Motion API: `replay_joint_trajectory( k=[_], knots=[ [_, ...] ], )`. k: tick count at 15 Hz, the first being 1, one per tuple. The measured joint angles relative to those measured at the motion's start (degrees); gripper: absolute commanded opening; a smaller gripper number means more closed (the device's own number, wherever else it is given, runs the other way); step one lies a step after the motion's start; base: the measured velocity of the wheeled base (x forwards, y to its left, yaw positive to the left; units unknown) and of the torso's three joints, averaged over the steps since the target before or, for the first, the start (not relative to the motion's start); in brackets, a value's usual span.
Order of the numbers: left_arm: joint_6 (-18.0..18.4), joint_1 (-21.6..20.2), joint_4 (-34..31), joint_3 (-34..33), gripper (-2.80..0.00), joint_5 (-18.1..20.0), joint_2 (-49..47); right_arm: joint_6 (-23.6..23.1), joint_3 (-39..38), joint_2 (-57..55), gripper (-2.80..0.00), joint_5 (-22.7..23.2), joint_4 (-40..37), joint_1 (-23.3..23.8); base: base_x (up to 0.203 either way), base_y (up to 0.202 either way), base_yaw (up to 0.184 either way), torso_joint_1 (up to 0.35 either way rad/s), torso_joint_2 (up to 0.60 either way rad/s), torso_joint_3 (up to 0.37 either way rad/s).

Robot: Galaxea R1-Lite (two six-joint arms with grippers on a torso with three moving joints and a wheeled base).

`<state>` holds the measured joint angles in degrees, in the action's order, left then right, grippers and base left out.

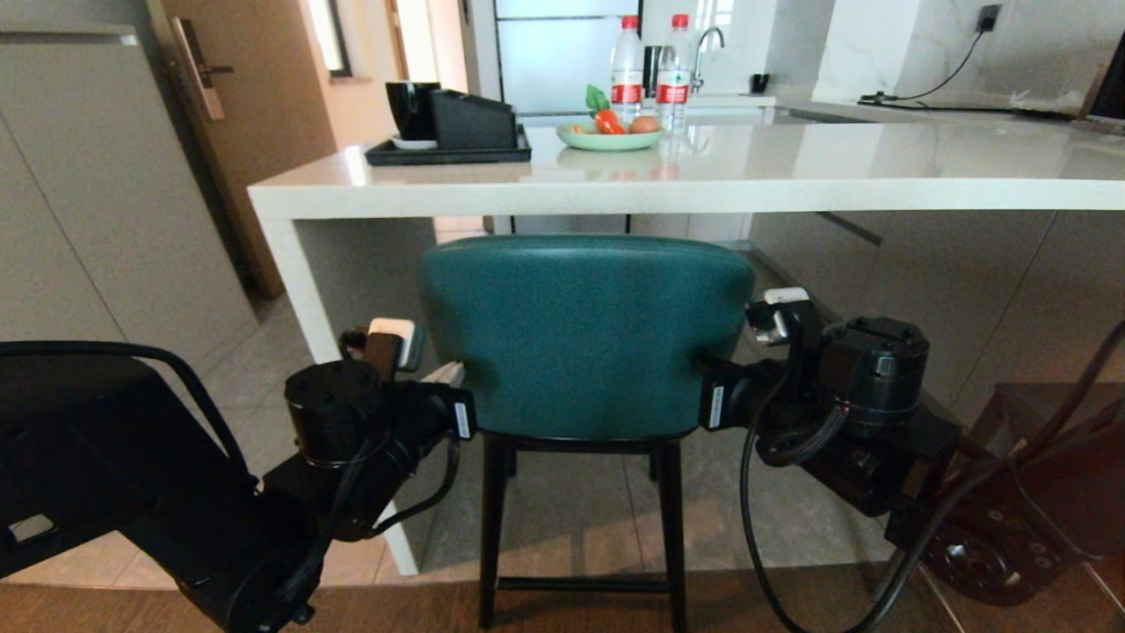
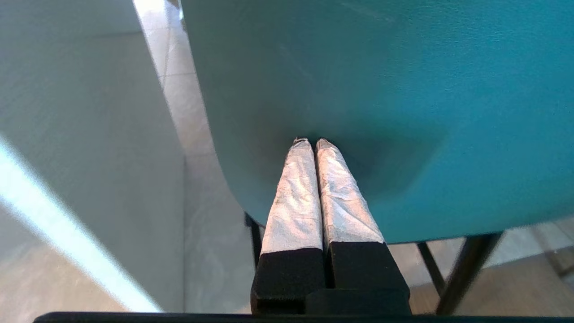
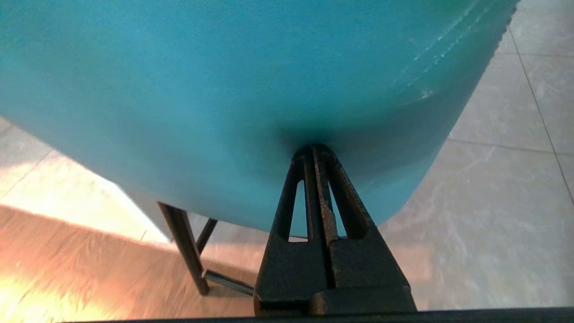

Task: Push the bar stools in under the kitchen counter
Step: Push the blue chair back under the dining table

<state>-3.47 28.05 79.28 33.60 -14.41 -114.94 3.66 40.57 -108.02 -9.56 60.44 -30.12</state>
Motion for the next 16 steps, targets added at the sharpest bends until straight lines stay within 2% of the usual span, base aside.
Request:
replay_joint_trajectory(
  k=[2,16],
  knots=[
    [0.0,0.0,0.0,-0.1,-2.80,0.0,0.2,0.0,-0.1,-0.1,-2.80,0.0,0.4,0.1,0.128,0.000,0.001,0.005,0.00,0.001],
    [0.1,-0.4,-0.2,0.1,-2.80,-0.1,0.2,-0.1,0.4,-1.3,-2.80,0.1,0.3,0.7,0.000,0.000,0.000,0.000,0.00,0.000]
  ],
)
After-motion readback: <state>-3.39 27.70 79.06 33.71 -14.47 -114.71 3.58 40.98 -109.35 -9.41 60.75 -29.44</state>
